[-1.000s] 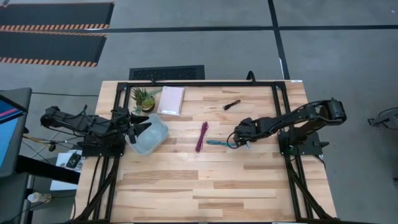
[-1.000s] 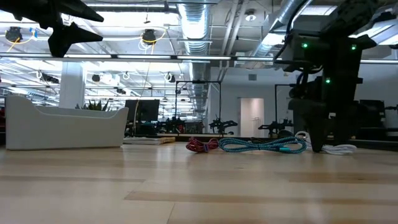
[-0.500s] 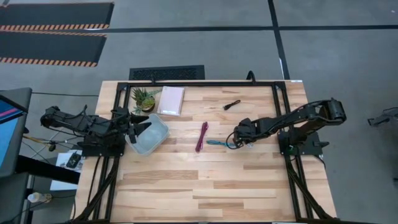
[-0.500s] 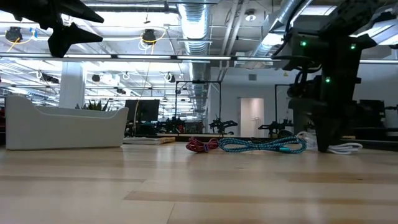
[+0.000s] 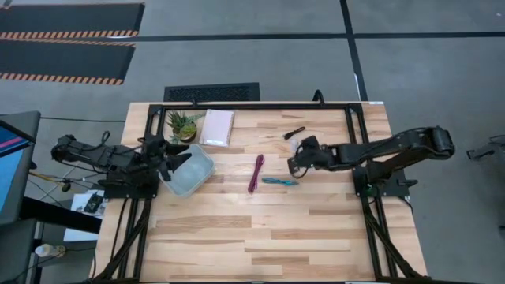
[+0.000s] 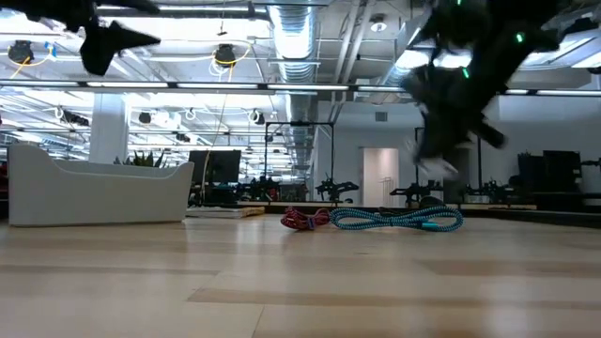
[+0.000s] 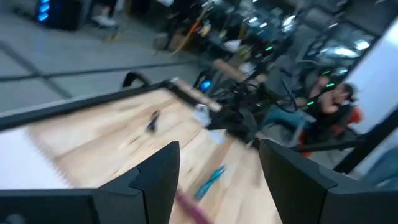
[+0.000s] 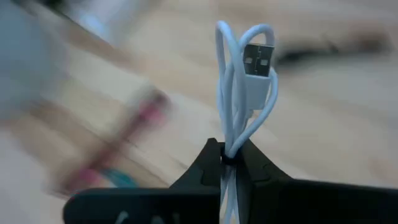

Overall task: Pick and place USB-C Cables
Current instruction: Put the white USB cable into the gray bin

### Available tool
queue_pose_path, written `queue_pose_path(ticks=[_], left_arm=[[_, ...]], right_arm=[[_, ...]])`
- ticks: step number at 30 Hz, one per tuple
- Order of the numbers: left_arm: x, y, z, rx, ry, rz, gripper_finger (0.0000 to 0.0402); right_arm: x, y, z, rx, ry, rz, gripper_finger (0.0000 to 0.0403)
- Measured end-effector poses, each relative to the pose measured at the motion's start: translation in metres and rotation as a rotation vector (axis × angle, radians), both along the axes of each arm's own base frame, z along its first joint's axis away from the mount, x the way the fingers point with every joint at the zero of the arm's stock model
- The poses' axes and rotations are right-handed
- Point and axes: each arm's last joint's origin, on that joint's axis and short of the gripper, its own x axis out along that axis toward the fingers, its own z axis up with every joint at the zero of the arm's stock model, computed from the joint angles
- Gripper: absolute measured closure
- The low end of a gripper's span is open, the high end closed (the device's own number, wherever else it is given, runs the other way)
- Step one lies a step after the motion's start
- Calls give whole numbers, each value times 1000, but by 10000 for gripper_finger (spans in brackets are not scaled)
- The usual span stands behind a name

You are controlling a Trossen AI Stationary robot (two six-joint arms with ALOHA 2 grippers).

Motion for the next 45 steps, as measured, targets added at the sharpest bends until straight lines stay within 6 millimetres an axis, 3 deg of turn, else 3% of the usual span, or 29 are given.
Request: queue_pose_path(ticks=[8,14,23,31,39,45], left_arm=[[0,-3,19,35,-170,-117,189],[2,-4,26,32,-237,-138,189],[30,-1,16,98,-129,-69,189],[57,2,12,173,-115,-129,189],[76,4,5,189,-90,-142,189],[89,7,-3,177,-65,-147,189]], right_arm=[[23,-2,59,-237,-499,212,387],[38,1,78,-353,-695,299,387],[92,11,94,-428,-641,393,384],[144,17,101,-410,-609,564,381],[173,20,92,-397,-592,611,375],[183,24,88,-377,-595,664,374]])
